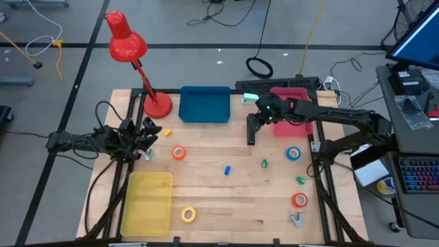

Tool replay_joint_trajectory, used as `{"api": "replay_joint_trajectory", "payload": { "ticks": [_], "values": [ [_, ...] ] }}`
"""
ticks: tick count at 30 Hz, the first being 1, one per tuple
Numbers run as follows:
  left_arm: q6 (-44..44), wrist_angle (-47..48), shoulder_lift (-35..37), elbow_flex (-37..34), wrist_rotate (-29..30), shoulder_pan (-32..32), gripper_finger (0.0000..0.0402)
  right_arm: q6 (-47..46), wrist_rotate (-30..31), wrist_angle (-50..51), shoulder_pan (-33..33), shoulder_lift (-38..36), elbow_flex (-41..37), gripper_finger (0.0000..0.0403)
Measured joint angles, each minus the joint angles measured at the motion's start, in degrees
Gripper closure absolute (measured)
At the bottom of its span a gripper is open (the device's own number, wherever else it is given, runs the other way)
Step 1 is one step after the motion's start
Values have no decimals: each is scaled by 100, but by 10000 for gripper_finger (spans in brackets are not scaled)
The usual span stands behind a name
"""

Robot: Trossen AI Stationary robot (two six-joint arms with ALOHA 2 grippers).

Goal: Pick and place Stapler, Stapler remover, tape
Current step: Put the black stapler into the yellow bin

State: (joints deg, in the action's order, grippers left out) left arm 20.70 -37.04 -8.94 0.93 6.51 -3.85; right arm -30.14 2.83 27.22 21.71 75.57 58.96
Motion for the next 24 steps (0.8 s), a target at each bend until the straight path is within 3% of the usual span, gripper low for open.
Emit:
{"api": "replay_joint_trajectory", "payload": {
  "ticks": [6,11,16,24],
  "values": [
    [1,0,2,0,223,1,190,-70,11,-16,47,53,0,185],
    [3,-1,2,0,527,-1,190,-69,9,-159,47,364,-7,132],
    [3,2,-1,0,650,-1,190,43,130,-388,86,764,-8,114],
    [5,0,-1,0,710,2,190,73,160,-485,325,1201,-7,118]
  ]
}}
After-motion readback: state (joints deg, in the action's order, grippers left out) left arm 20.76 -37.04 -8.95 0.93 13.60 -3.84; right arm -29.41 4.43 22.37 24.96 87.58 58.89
